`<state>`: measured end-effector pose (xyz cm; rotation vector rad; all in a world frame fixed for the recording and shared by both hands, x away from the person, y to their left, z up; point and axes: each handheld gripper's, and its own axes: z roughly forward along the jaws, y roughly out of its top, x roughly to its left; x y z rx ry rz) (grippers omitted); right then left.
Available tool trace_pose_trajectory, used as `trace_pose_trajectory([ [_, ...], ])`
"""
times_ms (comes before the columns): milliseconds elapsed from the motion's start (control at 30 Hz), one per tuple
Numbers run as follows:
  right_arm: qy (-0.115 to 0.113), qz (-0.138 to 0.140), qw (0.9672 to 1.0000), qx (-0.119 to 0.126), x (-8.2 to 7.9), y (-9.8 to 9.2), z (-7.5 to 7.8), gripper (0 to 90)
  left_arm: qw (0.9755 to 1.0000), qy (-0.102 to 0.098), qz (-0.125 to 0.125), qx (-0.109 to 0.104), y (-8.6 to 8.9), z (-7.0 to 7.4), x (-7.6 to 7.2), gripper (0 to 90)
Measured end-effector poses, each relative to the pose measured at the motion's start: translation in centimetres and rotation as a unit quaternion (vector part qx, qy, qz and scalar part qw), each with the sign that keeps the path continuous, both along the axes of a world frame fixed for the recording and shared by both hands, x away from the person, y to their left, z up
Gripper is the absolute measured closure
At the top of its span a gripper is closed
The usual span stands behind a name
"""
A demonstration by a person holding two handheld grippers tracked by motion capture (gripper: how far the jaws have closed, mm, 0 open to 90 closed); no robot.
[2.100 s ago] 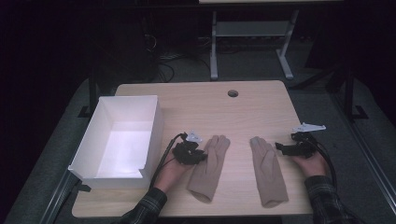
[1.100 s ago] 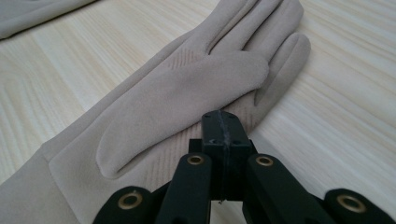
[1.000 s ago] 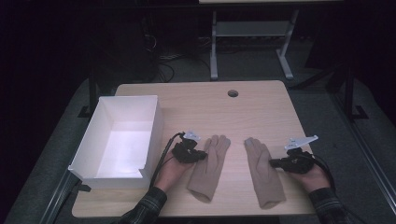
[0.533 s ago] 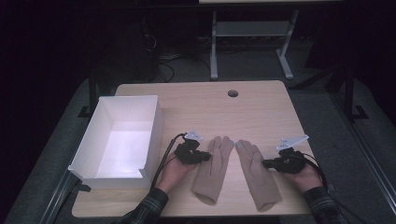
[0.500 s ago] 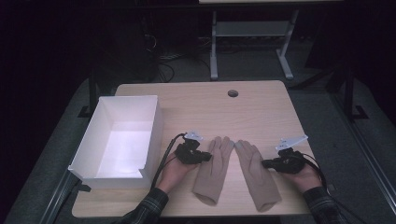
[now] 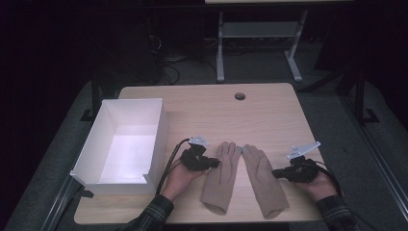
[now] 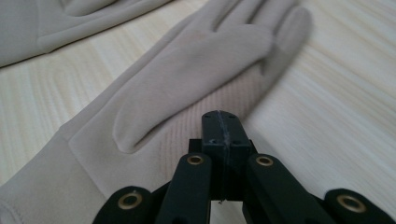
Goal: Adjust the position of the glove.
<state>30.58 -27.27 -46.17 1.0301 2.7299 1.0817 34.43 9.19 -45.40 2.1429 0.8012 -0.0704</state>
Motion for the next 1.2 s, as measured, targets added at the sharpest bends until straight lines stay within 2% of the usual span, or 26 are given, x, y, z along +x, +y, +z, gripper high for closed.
trace_pose_trajectory([
  [267, 0.003, 0.026, 0.9997, 0.004, -0.1, 1.8, 0.1, 90.0, 0.9998, 0.003, -0.003, -0.018, 0.2, 0.5, 0.0, 85.1],
  [600, 0.001, 0.051, 0.9987, 0.009, 0.1, 3.7, -0.1, 90.0, 0.9983, 0.006, -0.004, -0.057, 0.2, 1.6, 0.2, 85.1],
  [833, 0.001, 0.061, 0.9981, 0.012, 0.2, 5.0, -0.1, 90.0, 0.9978, 0.012, -0.011, -0.065, -0.1, 2.0, 0.2, 85.1],
  [1200, -0.002, 0.075, 0.9971, 0.014, 0.6, 6.6, -0.2, 90.0, 0.9973, 0.010, -0.021, -0.069, -1.0, 2.5, 0.4, 85.1],
])
